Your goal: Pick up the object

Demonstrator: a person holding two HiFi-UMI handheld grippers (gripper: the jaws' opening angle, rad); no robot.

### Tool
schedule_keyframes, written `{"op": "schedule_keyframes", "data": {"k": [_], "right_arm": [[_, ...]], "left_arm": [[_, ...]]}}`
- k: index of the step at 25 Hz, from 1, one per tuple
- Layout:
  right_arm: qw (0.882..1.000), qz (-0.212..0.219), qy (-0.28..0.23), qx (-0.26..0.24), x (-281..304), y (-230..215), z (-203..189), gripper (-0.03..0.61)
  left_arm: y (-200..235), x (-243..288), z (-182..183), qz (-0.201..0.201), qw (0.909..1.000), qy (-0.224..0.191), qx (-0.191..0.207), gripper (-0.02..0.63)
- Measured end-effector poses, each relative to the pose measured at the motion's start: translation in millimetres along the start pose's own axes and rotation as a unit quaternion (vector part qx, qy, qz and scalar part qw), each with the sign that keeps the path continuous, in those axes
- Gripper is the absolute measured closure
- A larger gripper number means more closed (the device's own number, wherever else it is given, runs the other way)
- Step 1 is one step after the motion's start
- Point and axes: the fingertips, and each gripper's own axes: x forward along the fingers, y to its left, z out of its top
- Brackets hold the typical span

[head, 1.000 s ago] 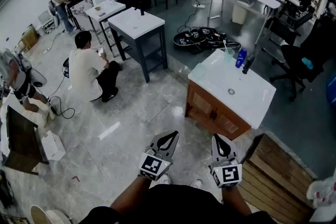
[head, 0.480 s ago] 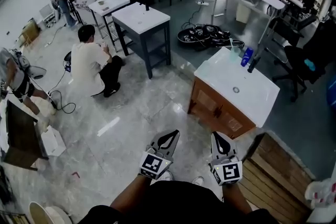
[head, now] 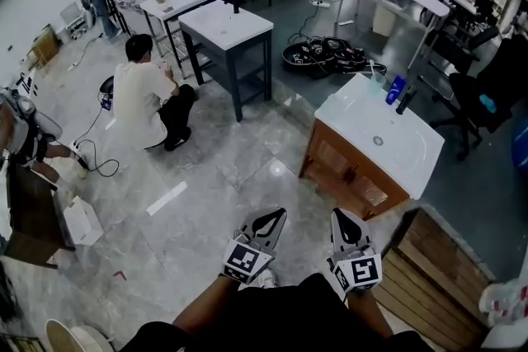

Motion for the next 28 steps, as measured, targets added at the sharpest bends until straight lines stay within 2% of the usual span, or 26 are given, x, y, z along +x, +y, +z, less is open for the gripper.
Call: {"op": "schedule_keyframes", "data": {"k": [10, 17, 22, 28], "right_arm": [[1.0, -0.013, 0.002, 0.017, 26.6, -25.6, -9.8, 0.56], [1.0, -0.02, -0.005, 0.016, 51.2, -77.9, -13.3, 0.56], [1.0, -0.008, -0.007, 0.017, 76.4, -115.4, -14.3, 0.56], [1.0, 0.008, -0.011, 0.016, 103.8, -152.5, -15.4, 0.56]], "left_arm": [[24.6, 23.8, 3.6, 0.005, 1.0, 0.005, -0.006, 0.595], [30.5, 80.8, 8.0, -0.003, 0.9998, 0.016, 0.007, 0.595], [42.0, 128.5, 28.9, 0.003, 0.9998, 0.004, 0.021, 0.595], [49.3, 171.7, 28.3, 0.014, 0.9995, 0.021, 0.018, 0.595]]}}
